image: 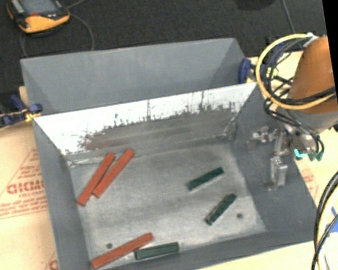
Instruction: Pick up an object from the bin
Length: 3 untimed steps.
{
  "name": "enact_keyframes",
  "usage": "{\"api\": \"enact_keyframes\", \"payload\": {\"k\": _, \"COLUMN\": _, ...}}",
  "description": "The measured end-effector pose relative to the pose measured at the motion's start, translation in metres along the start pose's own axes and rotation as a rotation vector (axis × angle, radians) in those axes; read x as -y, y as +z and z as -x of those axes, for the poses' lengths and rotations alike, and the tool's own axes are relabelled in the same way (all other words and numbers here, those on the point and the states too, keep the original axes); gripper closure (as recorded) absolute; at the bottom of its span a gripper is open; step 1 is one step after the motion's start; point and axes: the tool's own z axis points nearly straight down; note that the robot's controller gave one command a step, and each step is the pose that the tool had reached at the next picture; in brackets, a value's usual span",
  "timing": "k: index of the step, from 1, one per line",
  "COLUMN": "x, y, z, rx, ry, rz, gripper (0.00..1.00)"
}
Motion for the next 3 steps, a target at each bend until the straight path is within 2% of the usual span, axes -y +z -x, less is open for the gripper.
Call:
{"api": "enact_keyframes", "payload": {"k": 1, "x": -0.029, "y": 0.105, "z": 0.003, "rx": 0.0, "ry": -0.186, "rz": 0.002, "gripper": 0.0}}
{"api": "enact_keyframes", "payload": {"k": 2, "x": -0.066, "y": 0.101, "z": 0.1, "rx": 0.008, "ry": -0.468, "rz": -0.002, "gripper": 0.0}}
{"api": "enact_keyframes", "payload": {"k": 3, "x": -0.085, "y": 0.102, "z": 0.057, "rx": 0.004, "ry": -0.564, "rz": -0.002, "gripper": 0.0}}
